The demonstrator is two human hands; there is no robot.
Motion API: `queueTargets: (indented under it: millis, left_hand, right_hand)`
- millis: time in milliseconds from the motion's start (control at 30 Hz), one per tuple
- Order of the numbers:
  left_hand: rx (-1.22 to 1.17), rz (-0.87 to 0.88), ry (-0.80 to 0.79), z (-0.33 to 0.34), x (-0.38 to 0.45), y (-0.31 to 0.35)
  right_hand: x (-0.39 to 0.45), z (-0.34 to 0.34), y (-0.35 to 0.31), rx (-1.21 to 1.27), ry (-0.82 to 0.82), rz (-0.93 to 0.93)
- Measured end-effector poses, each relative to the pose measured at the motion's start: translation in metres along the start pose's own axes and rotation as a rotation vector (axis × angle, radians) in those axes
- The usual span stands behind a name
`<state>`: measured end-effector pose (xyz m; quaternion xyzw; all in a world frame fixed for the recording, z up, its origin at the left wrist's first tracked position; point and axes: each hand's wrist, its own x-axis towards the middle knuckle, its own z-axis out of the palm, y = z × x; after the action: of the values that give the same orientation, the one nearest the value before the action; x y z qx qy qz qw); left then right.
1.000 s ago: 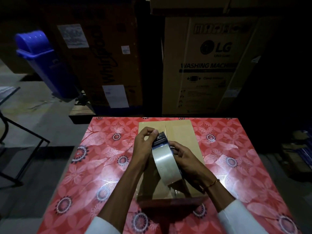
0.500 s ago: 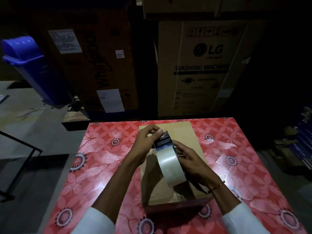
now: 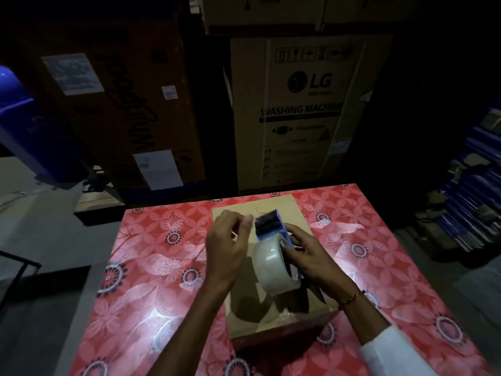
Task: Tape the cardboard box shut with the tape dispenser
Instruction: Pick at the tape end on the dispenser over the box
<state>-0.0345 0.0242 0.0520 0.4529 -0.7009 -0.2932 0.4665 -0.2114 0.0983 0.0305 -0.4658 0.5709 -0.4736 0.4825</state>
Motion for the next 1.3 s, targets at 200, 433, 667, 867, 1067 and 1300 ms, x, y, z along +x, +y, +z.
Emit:
queueTargets:
  millis: [200,433,667,867,1067,1300]
  left_hand:
    - [0.028,0.020,-0.319,0.029,-0.003,0.005]
    - [0.111,0.042,-0.470,0.067,0.006,0.031]
    - [0.124,0.059,-0.542,0.128,0.013,0.063]
    - [0.156,0.027,-0.701,0.191,0.000,0.076]
    - [0.001,-0.214,-0.769,0.252,-0.038,0.072]
    - [-0.198,-0.613,-0.688,0.313,-0.072,0.037]
  right_hand:
    - [-0.009,-0.010,0.001,-0.128,0.078,-0.045]
    - [-0.022,-0.047,0.006,-0.238,0.169,-0.068]
    - [-0.036,-0.106,0.016,-0.243,0.254,-0.054]
    - [-0.054,-0.157,0.036,-0.401,0.315,0.017]
    - [-0.065,-0.200,0.076,-0.467,0.390,0.167]
    - [-0.067,-0.227,0.124,-0.656,0.286,0.353]
